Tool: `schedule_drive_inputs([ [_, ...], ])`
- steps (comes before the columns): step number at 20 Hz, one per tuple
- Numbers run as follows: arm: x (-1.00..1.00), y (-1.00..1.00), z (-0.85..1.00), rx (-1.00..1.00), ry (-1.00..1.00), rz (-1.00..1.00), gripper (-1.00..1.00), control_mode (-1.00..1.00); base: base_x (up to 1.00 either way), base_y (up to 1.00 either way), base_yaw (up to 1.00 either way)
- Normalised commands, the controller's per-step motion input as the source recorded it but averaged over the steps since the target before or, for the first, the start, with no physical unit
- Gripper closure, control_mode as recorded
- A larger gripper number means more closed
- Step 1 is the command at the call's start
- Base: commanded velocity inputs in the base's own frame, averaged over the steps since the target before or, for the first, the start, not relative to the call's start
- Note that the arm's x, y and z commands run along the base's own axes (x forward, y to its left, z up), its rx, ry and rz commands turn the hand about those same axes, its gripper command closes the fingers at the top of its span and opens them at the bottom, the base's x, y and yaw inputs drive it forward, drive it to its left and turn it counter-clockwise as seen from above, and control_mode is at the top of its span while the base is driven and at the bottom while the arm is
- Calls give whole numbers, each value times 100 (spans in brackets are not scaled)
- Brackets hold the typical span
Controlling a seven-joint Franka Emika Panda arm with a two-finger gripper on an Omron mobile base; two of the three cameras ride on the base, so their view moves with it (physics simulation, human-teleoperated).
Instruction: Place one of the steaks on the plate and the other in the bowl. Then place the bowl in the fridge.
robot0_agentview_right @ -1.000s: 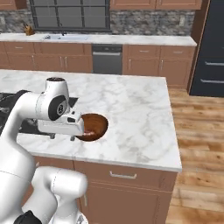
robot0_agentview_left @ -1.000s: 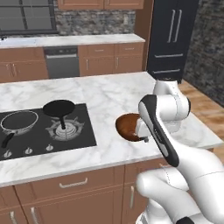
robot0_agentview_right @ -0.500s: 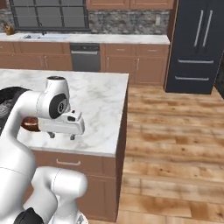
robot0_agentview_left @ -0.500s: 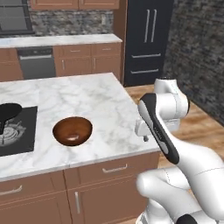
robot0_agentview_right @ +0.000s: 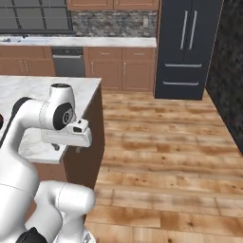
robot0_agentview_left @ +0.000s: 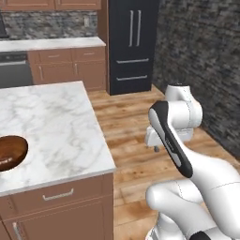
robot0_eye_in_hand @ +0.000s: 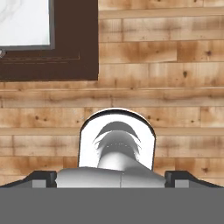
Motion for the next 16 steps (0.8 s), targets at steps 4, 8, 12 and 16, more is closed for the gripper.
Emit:
schedule_drive_inputs([
  [4, 0, 0, 0, 0, 0, 0, -100, 100, 16, -100, 0],
  [8, 0, 0, 0, 0, 0, 0, -100, 100, 16, -100, 0],
  [12, 0, 0, 0, 0, 0, 0, -100, 100, 16, -100, -1],
  [16, 0, 0, 0, 0, 0, 0, -100, 100, 31, -100, -4],
])
